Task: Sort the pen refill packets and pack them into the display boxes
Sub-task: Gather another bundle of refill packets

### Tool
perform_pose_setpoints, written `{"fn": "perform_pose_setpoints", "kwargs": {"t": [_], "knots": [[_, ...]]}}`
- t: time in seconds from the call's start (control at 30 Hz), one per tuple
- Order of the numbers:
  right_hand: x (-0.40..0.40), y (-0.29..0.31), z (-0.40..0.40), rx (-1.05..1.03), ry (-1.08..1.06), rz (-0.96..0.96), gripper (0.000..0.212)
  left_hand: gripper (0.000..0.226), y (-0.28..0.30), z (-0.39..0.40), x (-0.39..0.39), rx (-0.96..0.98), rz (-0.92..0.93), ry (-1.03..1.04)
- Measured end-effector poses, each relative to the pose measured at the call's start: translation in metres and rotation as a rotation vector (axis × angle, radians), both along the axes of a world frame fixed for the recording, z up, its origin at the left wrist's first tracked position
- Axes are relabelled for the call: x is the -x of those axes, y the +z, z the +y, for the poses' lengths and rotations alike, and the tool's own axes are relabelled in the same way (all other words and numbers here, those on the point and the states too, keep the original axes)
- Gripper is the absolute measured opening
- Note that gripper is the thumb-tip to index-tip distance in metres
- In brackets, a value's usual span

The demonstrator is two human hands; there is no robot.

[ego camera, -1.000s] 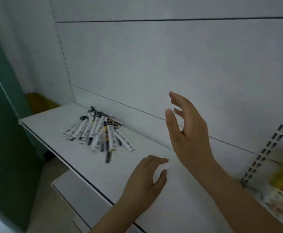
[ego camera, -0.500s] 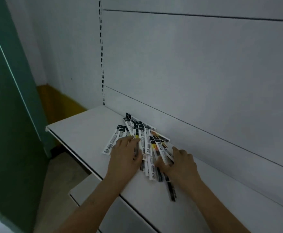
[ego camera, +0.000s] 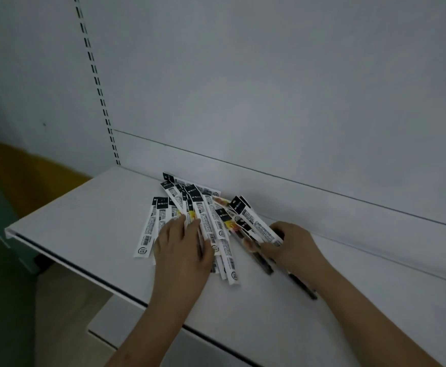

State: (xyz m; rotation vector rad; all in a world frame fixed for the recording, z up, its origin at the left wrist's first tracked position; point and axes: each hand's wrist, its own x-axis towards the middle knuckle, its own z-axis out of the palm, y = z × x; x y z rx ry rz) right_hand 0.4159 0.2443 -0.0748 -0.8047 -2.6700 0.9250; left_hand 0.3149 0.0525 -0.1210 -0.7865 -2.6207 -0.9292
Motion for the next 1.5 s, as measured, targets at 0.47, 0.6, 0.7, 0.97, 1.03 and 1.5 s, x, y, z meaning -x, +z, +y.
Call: {"fn": "perform_pose_setpoints", "kwargs": {"t": [0.47, 0.6, 0.7, 0.97, 1.03, 1.5], "knots": [[-0.002, 0.016, 0.008, 0.472, 0.12, 0.629, 0.03, 0.029, 0.051, 0.051, -0.022, -0.136, -0.399, -0.583], [-0.006, 0.018, 0.008, 0.445, 0.134, 0.704, 0.039, 0.027, 0.057, 0.07, -0.029, 0.005, -0.321, -0.717], [-0.007, 0.016, 0.01, 0.416, 0.169, 0.689, 0.042, 0.03, 0.05, 0.079, -0.021, -0.057, -0.313, -0.684], [-0.001, 0.004, 0.033, 0.068, 0.215, 0.511, 0.029, 0.018, 0.028, 0.08, -0.001, -0.082, -0.3, -0.691], [-0.003, 0.004, 0.038, 0.088, 0.212, 0.487, 0.02, 0.023, 0.026, 0.08, -0.003, -0.087, -0.298, -0.692], [-0.005, 0.023, 0.021, 0.387, 0.219, 0.669, 0.01, 0.02, 0.042, 0.076, -0.009, -0.181, -0.251, -0.723]]}}
